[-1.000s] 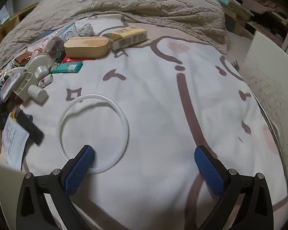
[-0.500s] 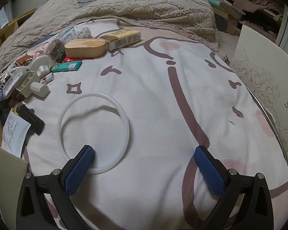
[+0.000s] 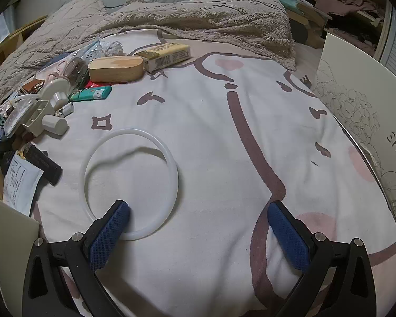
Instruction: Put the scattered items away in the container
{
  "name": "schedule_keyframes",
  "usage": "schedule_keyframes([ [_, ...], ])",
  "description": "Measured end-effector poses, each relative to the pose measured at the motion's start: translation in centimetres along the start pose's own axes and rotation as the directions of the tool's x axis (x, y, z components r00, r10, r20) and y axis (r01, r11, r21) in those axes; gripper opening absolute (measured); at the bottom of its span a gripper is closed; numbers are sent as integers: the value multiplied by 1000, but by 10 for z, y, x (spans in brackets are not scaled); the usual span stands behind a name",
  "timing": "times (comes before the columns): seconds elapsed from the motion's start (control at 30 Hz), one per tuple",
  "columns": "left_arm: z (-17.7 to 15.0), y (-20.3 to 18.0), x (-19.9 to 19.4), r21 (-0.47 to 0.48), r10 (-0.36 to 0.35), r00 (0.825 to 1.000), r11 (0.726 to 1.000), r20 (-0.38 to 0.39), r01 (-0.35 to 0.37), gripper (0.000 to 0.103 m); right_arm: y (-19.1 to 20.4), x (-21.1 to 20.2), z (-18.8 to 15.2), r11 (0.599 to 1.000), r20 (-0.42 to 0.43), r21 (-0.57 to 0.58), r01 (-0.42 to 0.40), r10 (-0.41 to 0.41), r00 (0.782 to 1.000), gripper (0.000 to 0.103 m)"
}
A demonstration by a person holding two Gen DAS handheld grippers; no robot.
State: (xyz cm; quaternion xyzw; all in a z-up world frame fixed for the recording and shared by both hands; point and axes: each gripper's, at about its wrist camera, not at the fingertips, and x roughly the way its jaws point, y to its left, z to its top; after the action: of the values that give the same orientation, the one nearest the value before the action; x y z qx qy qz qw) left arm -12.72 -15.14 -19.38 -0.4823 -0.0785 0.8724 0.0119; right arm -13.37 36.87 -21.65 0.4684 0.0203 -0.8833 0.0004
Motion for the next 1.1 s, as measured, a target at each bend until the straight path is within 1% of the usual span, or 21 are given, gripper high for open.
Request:
schedule_keyframes([
  [0.07, -1, 5, -4, -49, 7, 999, 999, 40, -5, 103, 0, 0, 0, 1000, 1, 0, 0, 0, 1000, 103],
  [0.17, -1, 12, -7, -95, 9, 998, 995, 68, -2, 103, 0, 0, 0, 1000, 1, 0, 0, 0, 1000, 103],
  [0.23, -1, 17, -10, -122, 14, 997, 993, 78, -4, 103, 0, 0, 0, 1000, 1, 0, 0, 0, 1000, 103],
  [0.3, -1, 22, -12, -143, -3, 997, 990, 80, 14, 103, 0, 0, 0, 1000, 1, 1, -1, 1, 1000, 103],
  [0.37, -1, 24, -15, -159, -26, 997, 987, 67, 36, 103, 0, 0, 0, 1000, 1, 1, -1, 1, 1000, 103],
  [0.47, 0, 21, -17, -178, -101, 995, 979, 12, 101, 103, 0, -1, 0, 1000, 0, 1, -1, 1, 1000, 103],
  [0.57, 3, 13, -19, -177, -124, 992, 978, -40, 115, 103, 0, 0, 0, 1000, -1, 0, 1, -1, 1000, 103],
  [0.63, 4, 6, -21, -184, -141, 988, 975, -64, 127, 98, 0, 0, 0, 1000, -1, 1, 0, 0, 1000, 103],
  [0.67, 4, 4, -22, -189, -153, 986, 972, -72, 137, 90, 0, 0, 0, 1000, 0, 1, 0, 0, 1000, 103],
  [0.7, 5, 1, -22, -197, -164, 983, 969, -85, 145, 87, 0, 0, 0, 1000, -1, 1, 0, 0, 1000, 103],
  [0.77, 4, -3, -22, -202, -164, 983, 969, -86, 144, 85, 0, 0, 0, 1000, -1, 2, -1, 1, 1000, 103],
  [0.83, 3, -5, -21, -205, -170, 981, 967, -89, 149, 79, 0, 0, 0, 1000, -1, 2, -1, 1, 1000, 103],
  [0.87, 3, -5, -21, -216, -183, 979, 963, -92, 160, 73, -1, 0, 0, 1000, 0, 3, -2, 2, 1000, 103],
  [0.9, 2, -6, -21, -231, -215, 972, 954, -91, 189, 66, -1, 0, 0, 1000, 0, 4, -3, 3, 1000, 103],
  [0.93, 1, -6, -20, -249, -249, 964, 943, -93, 219, 64, -1, 0, 0, 1000, 0, 5, -4, 4, 1000, 103],
  [1.0, 0, -9, -19, -273, -278, 956, 930, -91, 244, 64, -1, 0, 0, 1000, 0, 5, -5, 5, 1000, 103],
  [1.07, 0, -14, -18, -270, -282, 955, 930, -91, 249, 63, -1, -1, 0, 1000, 1, 5, -4, 4, 1000, 103],
  [1.1, 0, -17, -17, -267, -288, 953, 929, -93, 254, 58, -1, -1, 0, 1000, 2, 5, -5, 5, 1000, 103],
])
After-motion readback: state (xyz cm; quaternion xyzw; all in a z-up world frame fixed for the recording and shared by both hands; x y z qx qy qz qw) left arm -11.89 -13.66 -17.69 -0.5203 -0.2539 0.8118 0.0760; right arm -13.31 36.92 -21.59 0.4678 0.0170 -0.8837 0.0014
